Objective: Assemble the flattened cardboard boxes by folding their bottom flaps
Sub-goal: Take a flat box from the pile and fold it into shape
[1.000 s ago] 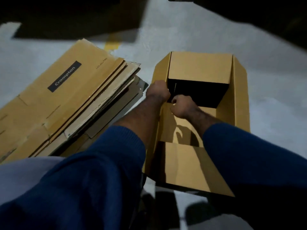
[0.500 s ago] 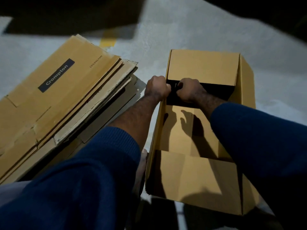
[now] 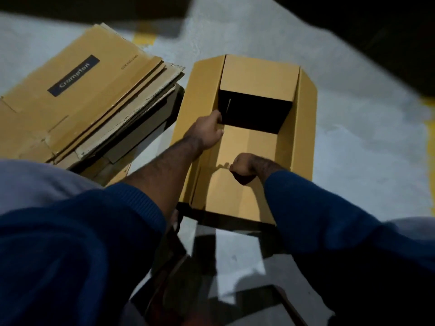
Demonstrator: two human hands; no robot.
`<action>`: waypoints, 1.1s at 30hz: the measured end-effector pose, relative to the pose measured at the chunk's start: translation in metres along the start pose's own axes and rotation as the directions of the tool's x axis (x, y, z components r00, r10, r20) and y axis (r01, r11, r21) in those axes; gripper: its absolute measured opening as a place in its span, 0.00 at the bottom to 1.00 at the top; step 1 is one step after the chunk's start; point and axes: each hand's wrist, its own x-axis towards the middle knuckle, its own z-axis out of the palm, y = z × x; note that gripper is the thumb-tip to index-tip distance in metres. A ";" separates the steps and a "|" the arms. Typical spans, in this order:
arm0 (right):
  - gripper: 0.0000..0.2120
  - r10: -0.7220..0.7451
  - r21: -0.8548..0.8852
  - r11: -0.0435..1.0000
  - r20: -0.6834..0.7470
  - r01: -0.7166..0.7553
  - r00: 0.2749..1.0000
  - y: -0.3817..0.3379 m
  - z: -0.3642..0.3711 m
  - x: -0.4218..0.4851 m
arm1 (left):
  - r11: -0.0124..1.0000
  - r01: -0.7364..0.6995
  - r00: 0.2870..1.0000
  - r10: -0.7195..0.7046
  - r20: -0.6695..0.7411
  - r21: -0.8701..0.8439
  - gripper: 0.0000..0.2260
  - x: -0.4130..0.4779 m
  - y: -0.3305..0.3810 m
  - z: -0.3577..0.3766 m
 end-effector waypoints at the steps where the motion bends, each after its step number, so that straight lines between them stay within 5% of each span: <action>1: 0.25 0.002 -0.022 1.000 -0.017 -0.003 1.000 0.004 0.009 -0.013 | 1.000 0.024 0.999 -0.024 0.042 -0.009 0.17 -0.015 0.000 0.001; 4: 0.27 -0.036 0.027 0.999 -0.177 0.042 0.984 0.008 0.017 -0.052 | 0.989 0.123 0.991 -0.117 0.071 -0.087 0.18 -0.053 -0.002 0.000; 9: 0.20 -0.068 0.173 0.976 -0.336 0.133 0.939 0.000 -0.001 -0.113 | 0.939 0.222 0.965 -0.251 -0.082 -0.263 0.09 -0.100 0.017 -0.017; 12: 0.10 -0.023 0.299 0.950 -0.230 0.093 0.973 0.006 0.003 -0.145 | 0.955 0.222 0.953 -0.255 -0.164 -0.198 0.06 -0.122 0.030 -0.029; 16: 0.06 0.043 0.446 0.892 0.073 -0.071 0.996 0.028 0.041 -0.183 | 0.983 0.180 0.983 -0.182 0.039 0.039 0.03 -0.154 0.040 -0.032; 18: 0.08 0.065 0.359 0.926 0.148 -0.115 0.987 0.035 0.064 -0.193 | 0.978 0.094 0.973 -0.130 0.191 0.183 0.04 -0.172 0.039 -0.014; 22: 0.12 0.043 0.063 0.997 0.018 -0.044 0.999 0.039 0.087 -0.177 | 0.956 0.016 0.904 -0.138 0.404 0.291 0.09 -0.197 0.018 0.035; 25: 0.07 0.016 0.145 0.989 -0.095 -0.002 0.995 0.035 0.096 -0.159 | 0.938 -0.057 0.911 -0.091 0.403 0.342 0.16 -0.197 0.011 0.049; 27: 0.05 -0.024 0.040 0.999 -0.190 0.032 0.982 0.031 0.100 -0.152 | 0.948 -0.048 0.923 -0.079 0.377 0.316 0.18 -0.191 0.007 0.057; 33: 0.07 -0.092 -0.121 0.991 -0.340 0.054 0.936 0.028 0.113 -0.128 | 0.950 0.033 0.932 -0.141 0.333 0.310 0.08 -0.178 0.006 0.070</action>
